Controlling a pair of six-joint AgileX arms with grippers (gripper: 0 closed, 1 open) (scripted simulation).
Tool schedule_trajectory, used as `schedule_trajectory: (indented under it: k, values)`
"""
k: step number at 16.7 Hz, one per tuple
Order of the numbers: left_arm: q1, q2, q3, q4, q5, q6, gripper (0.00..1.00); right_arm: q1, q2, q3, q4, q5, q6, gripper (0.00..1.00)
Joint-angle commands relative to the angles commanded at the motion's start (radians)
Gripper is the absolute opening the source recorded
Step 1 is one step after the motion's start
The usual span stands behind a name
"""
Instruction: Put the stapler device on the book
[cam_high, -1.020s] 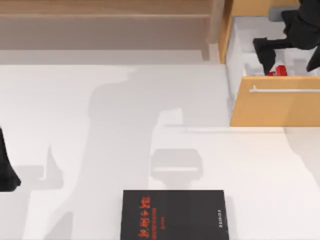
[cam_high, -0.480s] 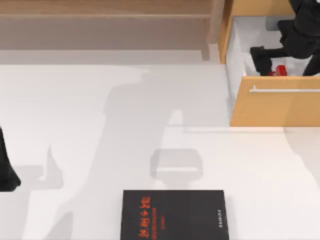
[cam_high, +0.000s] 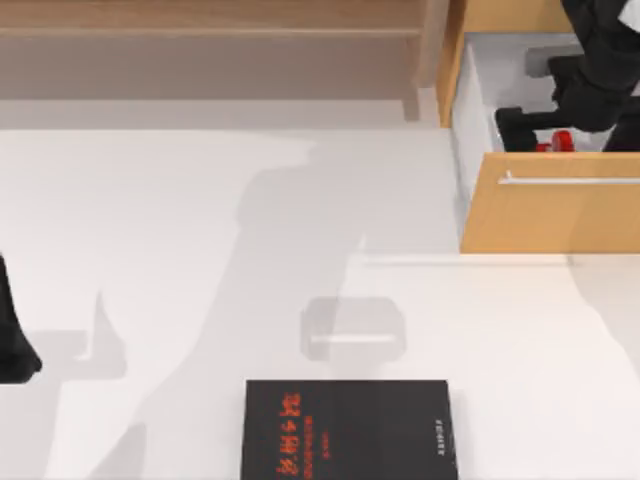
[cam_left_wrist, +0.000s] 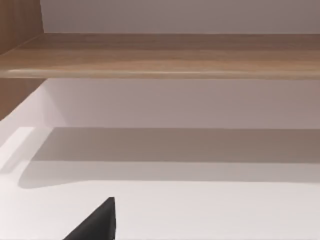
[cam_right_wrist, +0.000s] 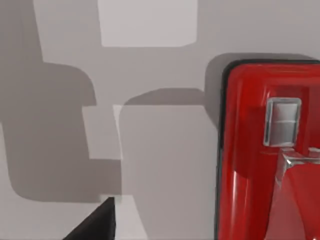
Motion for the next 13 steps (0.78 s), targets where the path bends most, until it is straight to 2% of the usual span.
schedule_trajectory:
  k: [2,13]
  values:
    - [0.0,0.0,0.0,0.0,0.0,0.0,1.0,0.0,0.0,0.0,0.0,0.0,0.0,1.0]
    - [0.0,0.0,0.0,0.0,0.0,0.0,1.0,0.0,0.0,0.0,0.0,0.0,0.0,0.17]
